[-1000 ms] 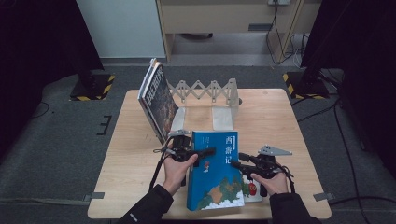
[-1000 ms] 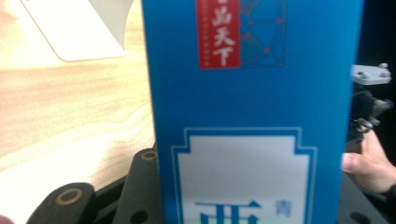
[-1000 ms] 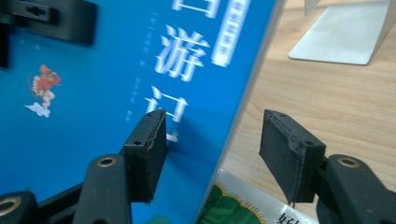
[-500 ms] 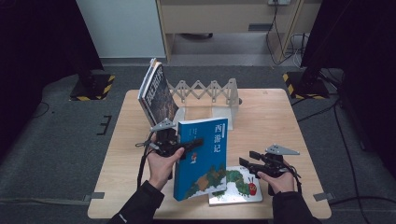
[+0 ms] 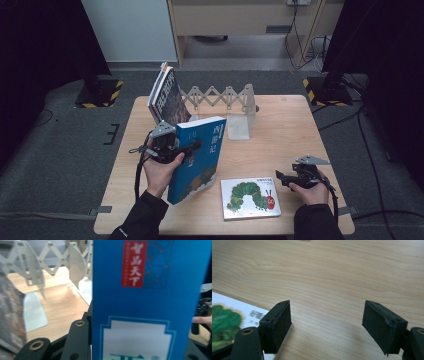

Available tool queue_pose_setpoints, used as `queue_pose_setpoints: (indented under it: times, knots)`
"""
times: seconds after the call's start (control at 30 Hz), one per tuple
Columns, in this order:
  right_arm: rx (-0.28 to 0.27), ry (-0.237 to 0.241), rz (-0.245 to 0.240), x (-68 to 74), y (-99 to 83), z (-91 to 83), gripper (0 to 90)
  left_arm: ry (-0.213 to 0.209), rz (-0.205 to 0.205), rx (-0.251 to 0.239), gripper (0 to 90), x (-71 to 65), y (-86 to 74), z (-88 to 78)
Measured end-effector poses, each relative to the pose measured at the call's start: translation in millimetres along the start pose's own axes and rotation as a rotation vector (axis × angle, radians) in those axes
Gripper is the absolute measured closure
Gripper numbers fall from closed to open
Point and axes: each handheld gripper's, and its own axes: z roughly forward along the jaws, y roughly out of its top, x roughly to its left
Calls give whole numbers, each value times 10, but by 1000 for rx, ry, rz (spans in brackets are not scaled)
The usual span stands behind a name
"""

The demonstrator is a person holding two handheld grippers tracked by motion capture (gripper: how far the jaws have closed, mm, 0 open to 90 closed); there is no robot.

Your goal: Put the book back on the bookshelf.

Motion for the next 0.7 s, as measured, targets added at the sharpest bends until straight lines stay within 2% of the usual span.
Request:
queue_pose_setpoints:
  times: [0.07, 0.23, 0.4, 0.5, 0.7]
  knots:
    - [10, -16, 4, -34, -5, 5, 230, -6, -22, -6, 606, 39, 17, -25]
    - [43, -48, -4, -95, -32, 48, 224, 38, 1, -34, 605, 47, 106, -61]
    - [61, -71, -2, -122, -49, 92, 187, 78, -12, -80, 605, 113, 211, -83]
    - [78, -84, -3, -147, -63, 122, 172, 105, -9, -106, 605, 142, 242, -62]
    - [94, -108, 3, -190, -89, 152, 155, 137, -24, -120, 604, 226, 330, 53]
